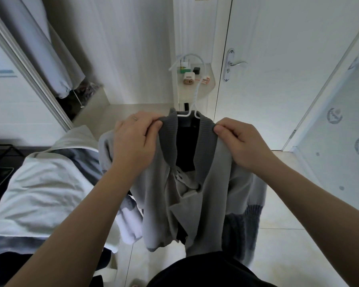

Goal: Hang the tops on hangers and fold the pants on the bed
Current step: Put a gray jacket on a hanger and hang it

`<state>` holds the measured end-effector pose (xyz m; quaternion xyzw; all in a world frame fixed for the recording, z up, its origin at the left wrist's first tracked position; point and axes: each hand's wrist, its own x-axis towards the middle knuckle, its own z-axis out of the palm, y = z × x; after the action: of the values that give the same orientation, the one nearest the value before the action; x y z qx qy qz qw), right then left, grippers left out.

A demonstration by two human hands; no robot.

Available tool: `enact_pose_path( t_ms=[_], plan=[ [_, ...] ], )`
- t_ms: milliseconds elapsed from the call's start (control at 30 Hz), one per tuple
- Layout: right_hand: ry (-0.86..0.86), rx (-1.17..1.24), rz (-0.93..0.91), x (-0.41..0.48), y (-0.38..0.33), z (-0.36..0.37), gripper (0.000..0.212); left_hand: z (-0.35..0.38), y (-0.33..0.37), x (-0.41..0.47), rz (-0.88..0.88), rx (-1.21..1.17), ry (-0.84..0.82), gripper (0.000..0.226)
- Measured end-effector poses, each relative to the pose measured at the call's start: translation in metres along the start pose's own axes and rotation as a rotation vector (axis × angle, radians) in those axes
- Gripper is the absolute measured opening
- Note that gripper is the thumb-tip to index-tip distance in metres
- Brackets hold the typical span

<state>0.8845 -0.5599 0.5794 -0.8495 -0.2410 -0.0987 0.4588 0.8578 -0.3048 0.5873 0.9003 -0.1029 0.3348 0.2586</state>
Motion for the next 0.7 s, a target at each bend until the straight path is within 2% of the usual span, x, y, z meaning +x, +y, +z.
enact_pose_path(
  t_ms=[167,333,467,600,700],
  plan=[
    [-0.019,0.032,0.004,0.0,0.0,0.007,0.022,0.003,0.004,0.002,0.057,0.023,-0.03,0.021],
    [-0.084,0.0,0.022,0.0,0.009,0.006,0.018,0.0,-0.014,0.005,0.078,-0.093,-0.073,0.018],
    [-0.004,-0.06,-0.033,-0.005,0.02,-0.006,0.02,-0.008,-0.031,0.009,0.049,-0.106,-0.05,0.021],
    [0.113,-0.258,-0.144,-0.004,0.022,-0.003,0.041,-0.008,-0.029,0.012,0.079,-0.102,-0.08,0.021],
    [0.146,-0.362,-0.178,-0.002,0.022,-0.005,0.045,-0.009,-0.029,0.012,0.099,-0.1,-0.1,0.022]
  ],
)
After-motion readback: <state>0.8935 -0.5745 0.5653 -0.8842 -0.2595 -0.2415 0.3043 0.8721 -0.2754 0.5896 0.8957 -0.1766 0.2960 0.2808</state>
